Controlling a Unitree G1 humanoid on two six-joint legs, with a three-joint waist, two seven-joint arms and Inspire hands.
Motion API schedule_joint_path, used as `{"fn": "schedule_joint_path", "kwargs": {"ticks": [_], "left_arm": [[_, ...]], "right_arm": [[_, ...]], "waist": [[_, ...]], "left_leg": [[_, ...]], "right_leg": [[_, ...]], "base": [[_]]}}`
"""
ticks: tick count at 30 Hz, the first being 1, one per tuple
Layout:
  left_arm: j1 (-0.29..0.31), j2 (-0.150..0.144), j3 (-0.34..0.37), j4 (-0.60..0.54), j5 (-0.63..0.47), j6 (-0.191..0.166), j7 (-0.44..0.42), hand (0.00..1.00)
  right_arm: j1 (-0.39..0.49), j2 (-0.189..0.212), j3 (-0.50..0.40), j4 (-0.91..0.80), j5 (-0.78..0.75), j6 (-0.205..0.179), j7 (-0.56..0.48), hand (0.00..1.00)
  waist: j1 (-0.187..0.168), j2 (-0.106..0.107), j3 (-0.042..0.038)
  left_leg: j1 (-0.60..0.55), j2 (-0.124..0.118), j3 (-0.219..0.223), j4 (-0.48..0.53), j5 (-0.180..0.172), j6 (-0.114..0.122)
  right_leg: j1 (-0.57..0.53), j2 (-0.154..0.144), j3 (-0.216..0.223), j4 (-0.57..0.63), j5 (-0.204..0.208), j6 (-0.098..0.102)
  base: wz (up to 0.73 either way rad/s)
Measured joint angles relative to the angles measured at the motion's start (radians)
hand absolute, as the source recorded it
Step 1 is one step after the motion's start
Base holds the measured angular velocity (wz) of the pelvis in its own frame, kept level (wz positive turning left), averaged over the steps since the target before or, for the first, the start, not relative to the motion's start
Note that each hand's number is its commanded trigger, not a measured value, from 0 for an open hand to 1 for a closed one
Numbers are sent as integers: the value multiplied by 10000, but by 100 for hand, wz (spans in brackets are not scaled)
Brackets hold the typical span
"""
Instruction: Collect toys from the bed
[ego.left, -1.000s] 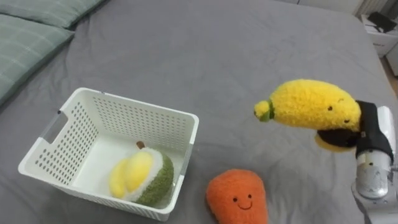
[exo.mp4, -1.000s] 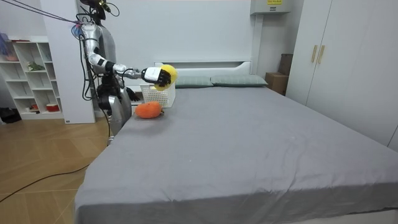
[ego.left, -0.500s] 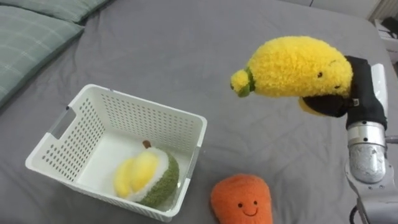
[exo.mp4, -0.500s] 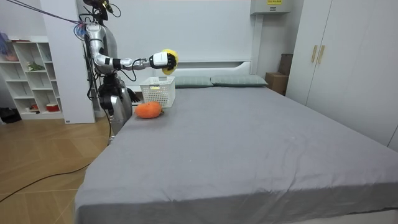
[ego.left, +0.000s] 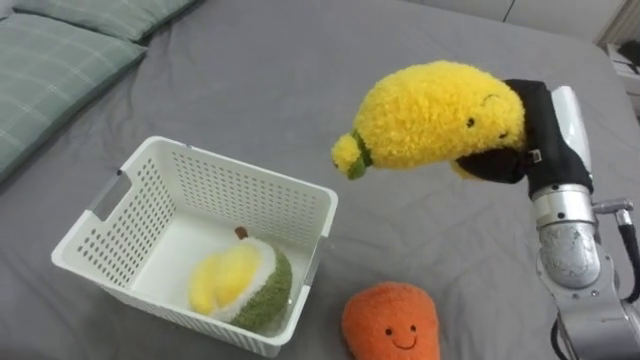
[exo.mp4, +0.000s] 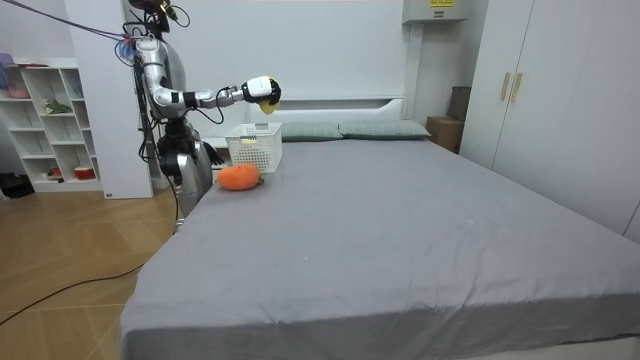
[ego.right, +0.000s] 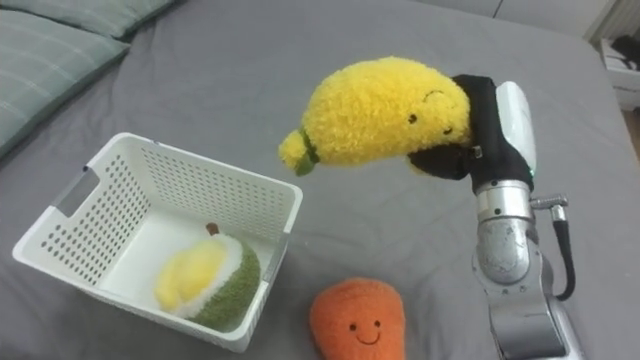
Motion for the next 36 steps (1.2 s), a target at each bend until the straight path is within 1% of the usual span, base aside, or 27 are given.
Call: {"fn": "schedule_joint_path", "kwargs": {"ticks": [2,4,5,7,8,9,10,12,15,18,23,25,26,27,30,32,34,36], "left_arm": [[0,-1,0,6,146,83,-7,0],[-10,2,-2,-1,146,213,-45,0],[-15,0,-4,-2,146,213,-65,0],[-81,-3,-9,-15,145,215,-213,0],[-98,-4,-20,-29,142,216,-225,0],[-93,-3,-52,-93,141,216,-227,0],[-94,-4,-98,-146,139,216,-241,0],[-145,-20,-124,-196,138,216,-352,0],[-246,-43,-183,-209,138,212,-458,0],[-294,-61,-185,-208,139,184,-482,0],[-431,-65,-202,-212,145,207,-478,0],[-547,-67,-206,-218,146,218,-478,0],[-573,-66,-206,-218,146,220,-478,0],[-609,-62,-208,-218,140,238,-478,0],[-650,-64,-239,-216,139,411,-478,0],[-654,-61,-309,-215,139,434,-478,0],[-688,-59,-390,-215,139,434,-478,0],[-697,-54,-391,-194,129,434,-478,0]], "right_arm": [[-197,-1,151,-101,-6,12,136,100],[-461,55,512,-101,-107,26,234,100],[-496,95,606,-101,-206,28,245,100],[-529,196,949,-101,-357,74,402,100],[-529,207,1036,-101,-372,103,448,100],[-529,287,1162,-101,-433,148,580,100],[-529,456,1196,-101,-441,175,700,100],[-552,648,1198,-101,-448,220,765,100],[-670,793,1250,-100,-454,220,866,100],[-842,813,1373,-96,-453,219,974,100],[-1148,827,1975,2,-395,272,1069,100],[-1219,860,2221,51,-399,464,1204,100],[-1219,860,2255,51,-399,498,1240,100],[-1237,866,2322,51,-450,612,1323,100],[-1411,1073,2358,63,-544,849,1415,100],[-1538,1137,2380,63,-682,871,1415,100],[-1597,1165,2413,70,-746,873,1414,100],[-1682,1212,2572,177,-744,873,1412,100]], "waist": [[28,1,0],[64,-12,-6],[80,-16,-7],[265,-32,-2],[288,-41,4],[323,-72,18],[395,-80,31],[519,-91,26],[586,-84,36],[594,-82,45],[603,-87,73],[729,-94,75],[763,-98,78],[808,-118,75],[884,-143,83],[960,-149,86],[1112,-177,101],[1120,-202,116]], "left_leg": [[20,-6,-53,20,1,0],[37,-4,-75,21,2,0],[36,-4,-80,21,2,0],[33,-4,-91,22,1,0],[28,-4,-94,21,1,0],[19,-4,-109,23,1,0],[2,-5,-121,27,1,0],[-39,-8,-131,28,1,0],[-46,-14,-164,32,1,0],[-53,-15,-186,14,1,0],[-65,-17,-225,11,1,0],[-71,-22,-247,11,1,0],[-81,-25,-268,13,1,0],[-120,-33,-337,32,1,0],[-138,-34,-402,49,2,0],[-138,-34,-404,50,2,0],[-134,-36,-411,50,2,0],[-128,-36,-411,53,2,0]], "right_leg": [[42,4,-6,-1,0,0],[73,6,-2,-13,0,0],[74,6,-1,-14,0,0],[74,3,0,-15,0,0],[74,3,0,-16,0,0],[74,4,-1,-17,0,0],[64,4,-6,-18,0,0],[30,-1,-22,-18,0,1],[30,-2,-19,-21,1,2],[30,3,-22,-29,0,3],[29,5,-107,-39,-1,4],[31,0,-147,-40,0,4],[31,-3,-174,-40,0,4],[30,-12,-269,-40,0,5],[28,-11,-293,-41,-1,5],[30,-11,-293,-41,-1,6],[43,-13,-297,-41,-1,6],[46,-14,-299,-41,-1,6]], "base": [[6],[3],[0],[0],[3],[4],[3],[2],[3],[0],[1],[2],[9],[13],[6],[0],[0],[0]]}}
